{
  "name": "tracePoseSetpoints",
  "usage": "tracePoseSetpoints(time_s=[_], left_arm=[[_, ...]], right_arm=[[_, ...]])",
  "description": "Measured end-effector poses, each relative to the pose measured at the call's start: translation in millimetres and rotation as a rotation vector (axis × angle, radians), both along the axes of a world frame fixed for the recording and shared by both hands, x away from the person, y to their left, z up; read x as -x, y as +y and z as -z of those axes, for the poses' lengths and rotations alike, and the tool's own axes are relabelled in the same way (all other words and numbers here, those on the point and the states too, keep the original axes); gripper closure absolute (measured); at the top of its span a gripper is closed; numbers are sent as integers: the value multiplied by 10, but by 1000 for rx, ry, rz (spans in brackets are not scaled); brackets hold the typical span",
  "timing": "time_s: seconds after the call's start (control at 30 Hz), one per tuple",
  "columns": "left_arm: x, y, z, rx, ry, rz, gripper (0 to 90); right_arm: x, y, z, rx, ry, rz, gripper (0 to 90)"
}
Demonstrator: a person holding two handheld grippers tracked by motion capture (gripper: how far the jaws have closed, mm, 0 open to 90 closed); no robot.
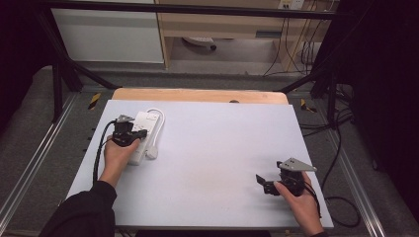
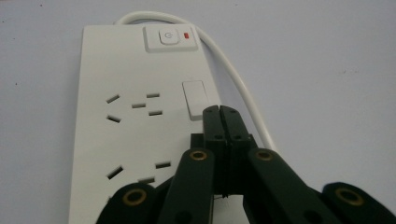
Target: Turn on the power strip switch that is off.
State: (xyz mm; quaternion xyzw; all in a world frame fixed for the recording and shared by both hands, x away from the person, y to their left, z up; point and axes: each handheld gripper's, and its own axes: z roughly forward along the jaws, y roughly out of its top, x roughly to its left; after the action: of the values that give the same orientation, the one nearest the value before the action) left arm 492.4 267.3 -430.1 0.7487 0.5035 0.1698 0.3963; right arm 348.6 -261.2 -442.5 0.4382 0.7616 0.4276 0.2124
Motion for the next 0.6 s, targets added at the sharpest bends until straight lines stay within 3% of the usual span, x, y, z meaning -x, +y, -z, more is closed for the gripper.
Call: tracePoseSetpoints(time_s=[0.6], left_arm=[[-16,7,13,3,15,0,900]], right_arm=[[1,-2,-1,-2,1,3,37]])
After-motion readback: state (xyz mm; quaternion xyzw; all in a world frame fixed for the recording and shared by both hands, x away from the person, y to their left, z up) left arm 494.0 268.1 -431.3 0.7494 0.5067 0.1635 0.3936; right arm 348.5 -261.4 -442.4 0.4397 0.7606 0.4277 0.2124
